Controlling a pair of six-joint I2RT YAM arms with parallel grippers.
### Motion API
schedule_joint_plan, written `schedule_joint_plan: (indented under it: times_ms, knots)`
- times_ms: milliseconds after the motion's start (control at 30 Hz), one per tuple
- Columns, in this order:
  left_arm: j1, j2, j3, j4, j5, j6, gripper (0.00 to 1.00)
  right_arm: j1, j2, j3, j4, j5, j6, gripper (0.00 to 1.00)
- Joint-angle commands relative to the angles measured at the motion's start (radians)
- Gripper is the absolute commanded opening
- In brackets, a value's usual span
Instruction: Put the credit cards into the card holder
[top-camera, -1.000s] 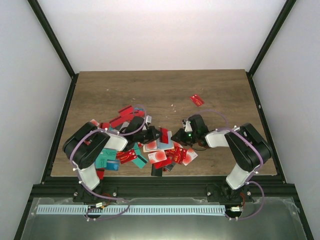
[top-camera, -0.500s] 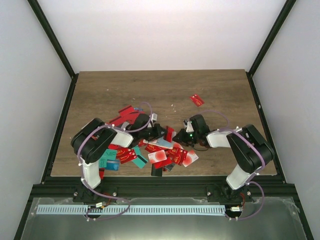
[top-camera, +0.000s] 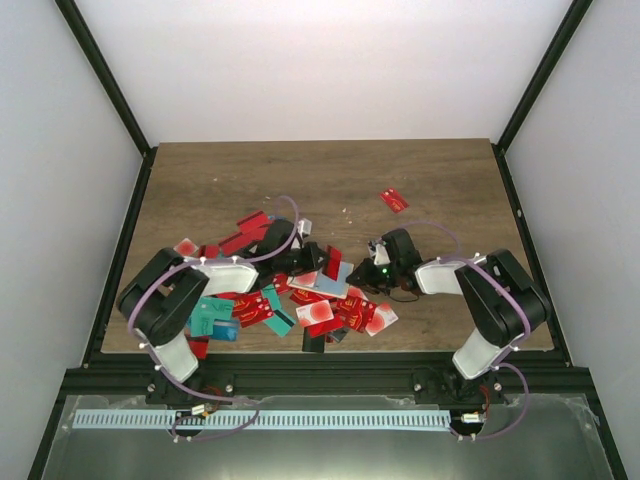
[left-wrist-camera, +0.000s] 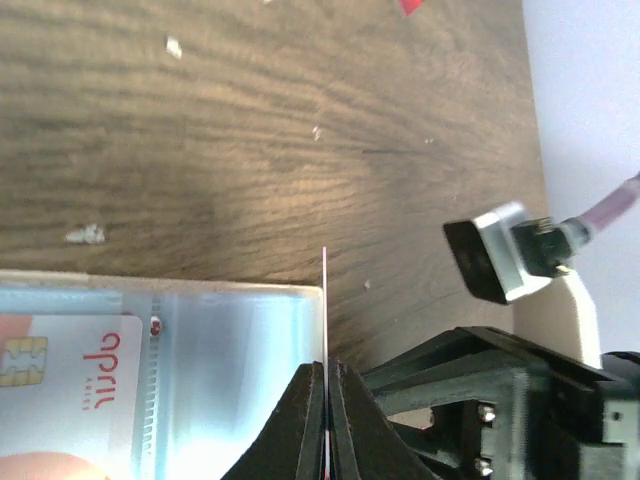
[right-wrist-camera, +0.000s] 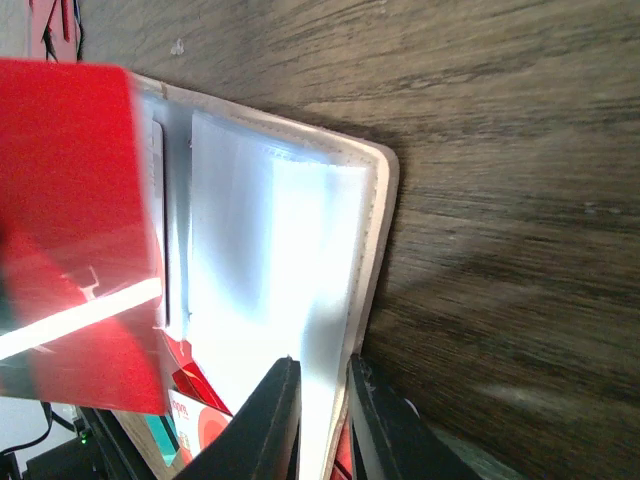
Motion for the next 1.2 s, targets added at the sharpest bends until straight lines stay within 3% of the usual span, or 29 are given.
schedule_joint_plan:
  times_ms: [0,333,900,1167]
  knots:
    - [0.012,-0.083,0.029,-0.132,-0.07,0.098,0.04,-0.006,-0.02,0.003,-0.02,-0.029,-0.022,0.18]
    - [0.018,-0.091,-0.021,-0.188,-0.089,0.176,0.04,-0.004,-0.035,0.019,-0.03,-0.02,-0.022,0.25]
    - [0.017,-0.033,-0.095,-0.094,-0.02,0.177,0.04,0.109,0.032,0.164,-0.233,0.253,-0.039,0.28]
    - [0.018,-0.031,-0.11,-0.075,0.0,0.206,0.04,0.152,0.091,0.193,-0.244,0.275,-0.032,0.28]
